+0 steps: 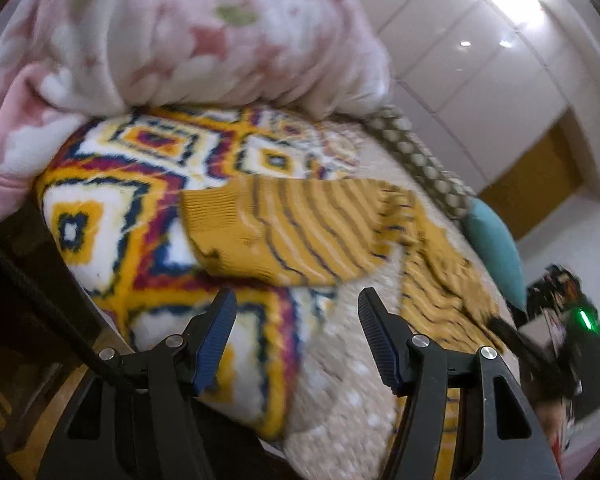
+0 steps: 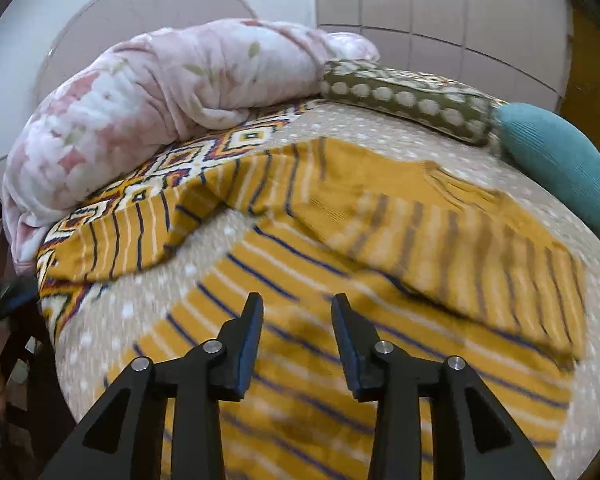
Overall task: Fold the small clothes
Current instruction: 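Grasp the other sleeve cuff with the left gripper and lift it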
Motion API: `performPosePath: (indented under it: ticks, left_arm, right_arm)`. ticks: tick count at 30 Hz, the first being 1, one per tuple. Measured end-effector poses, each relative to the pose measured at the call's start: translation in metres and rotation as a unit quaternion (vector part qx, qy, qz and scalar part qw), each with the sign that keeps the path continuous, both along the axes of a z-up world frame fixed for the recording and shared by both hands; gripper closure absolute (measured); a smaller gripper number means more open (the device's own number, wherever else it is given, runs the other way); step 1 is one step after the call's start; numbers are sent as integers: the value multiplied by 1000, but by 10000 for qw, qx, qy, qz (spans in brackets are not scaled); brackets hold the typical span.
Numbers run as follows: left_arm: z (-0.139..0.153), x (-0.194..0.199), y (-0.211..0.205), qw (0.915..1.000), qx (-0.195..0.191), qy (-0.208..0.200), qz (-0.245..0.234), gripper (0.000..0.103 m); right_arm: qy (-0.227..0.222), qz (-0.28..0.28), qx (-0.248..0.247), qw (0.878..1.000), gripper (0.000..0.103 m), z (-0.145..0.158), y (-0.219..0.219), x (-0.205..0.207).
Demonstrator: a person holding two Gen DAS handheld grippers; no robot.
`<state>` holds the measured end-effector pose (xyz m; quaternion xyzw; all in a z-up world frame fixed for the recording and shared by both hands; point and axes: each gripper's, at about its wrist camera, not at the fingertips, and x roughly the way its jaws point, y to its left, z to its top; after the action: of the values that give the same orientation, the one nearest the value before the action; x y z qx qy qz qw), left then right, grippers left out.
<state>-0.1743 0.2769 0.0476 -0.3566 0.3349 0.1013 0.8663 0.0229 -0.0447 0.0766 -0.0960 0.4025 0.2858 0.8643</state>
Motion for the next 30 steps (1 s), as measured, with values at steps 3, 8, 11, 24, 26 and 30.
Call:
performPosePath:
  ticks: [3,8,11,24,26,30]
  left_arm:
    - [-17,21,11,9995,-224,237,41,41]
    - [-31,56,20,9994,-112,314,75,65]
    - [-27,81,29,9954,564,753,204,99]
    - [114,155,49,9572,2680,485,983,99]
    - [122,175,22,9637,2578,364,597,99]
    - [128,217,-57,9732,2255,60,-451,99]
  right_arm:
    - [-27,-250,122,9996,58,4,-36,-13]
    - [-59,-722,230,9971,57,4,-83,-32]
    - [-53,-1004,222,9947,57,0,-102,-36]
    - [17,-2042,816,9755,57,-8,-183,-35]
    - [-39,-2135,907,9727,57,-6,-195,-38]
    - [-68,-2304,1125,9665,57,-6,-218,-41]
